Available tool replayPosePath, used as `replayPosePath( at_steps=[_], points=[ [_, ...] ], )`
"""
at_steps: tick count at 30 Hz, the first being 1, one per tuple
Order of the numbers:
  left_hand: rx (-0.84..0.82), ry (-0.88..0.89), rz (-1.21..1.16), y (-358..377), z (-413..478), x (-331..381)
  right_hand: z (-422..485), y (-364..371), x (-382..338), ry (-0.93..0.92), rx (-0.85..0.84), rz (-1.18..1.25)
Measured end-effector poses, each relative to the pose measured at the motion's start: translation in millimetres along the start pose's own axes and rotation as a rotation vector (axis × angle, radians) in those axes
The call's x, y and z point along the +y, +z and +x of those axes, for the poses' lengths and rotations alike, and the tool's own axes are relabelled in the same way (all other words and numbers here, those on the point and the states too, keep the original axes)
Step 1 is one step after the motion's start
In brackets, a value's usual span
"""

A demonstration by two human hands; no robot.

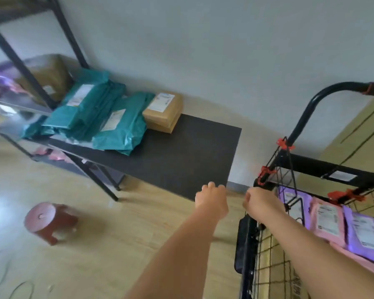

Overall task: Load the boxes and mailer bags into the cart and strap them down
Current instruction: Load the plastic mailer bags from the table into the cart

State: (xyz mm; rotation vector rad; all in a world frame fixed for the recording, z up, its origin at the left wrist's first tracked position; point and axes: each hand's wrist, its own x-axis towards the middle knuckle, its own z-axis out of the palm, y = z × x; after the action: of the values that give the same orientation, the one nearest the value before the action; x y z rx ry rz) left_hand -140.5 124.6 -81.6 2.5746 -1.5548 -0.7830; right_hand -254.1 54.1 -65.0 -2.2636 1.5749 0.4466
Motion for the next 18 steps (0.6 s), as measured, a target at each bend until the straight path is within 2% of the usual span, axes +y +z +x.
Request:
replayPosePath(
  at_steps=[10, 18],
  points=[
    [0.063, -0.205, -0.147, -23.1, -46.9, -169.2, -33.4, 39.4, -167.8, -0.202, -0.016, 0.007],
    [0.167, -0.284, -0.179, -42.3, -54.5, -234.5, -36.4, 44.7, -239.8, -0.257, -0.006, 0.032]
  ],
)
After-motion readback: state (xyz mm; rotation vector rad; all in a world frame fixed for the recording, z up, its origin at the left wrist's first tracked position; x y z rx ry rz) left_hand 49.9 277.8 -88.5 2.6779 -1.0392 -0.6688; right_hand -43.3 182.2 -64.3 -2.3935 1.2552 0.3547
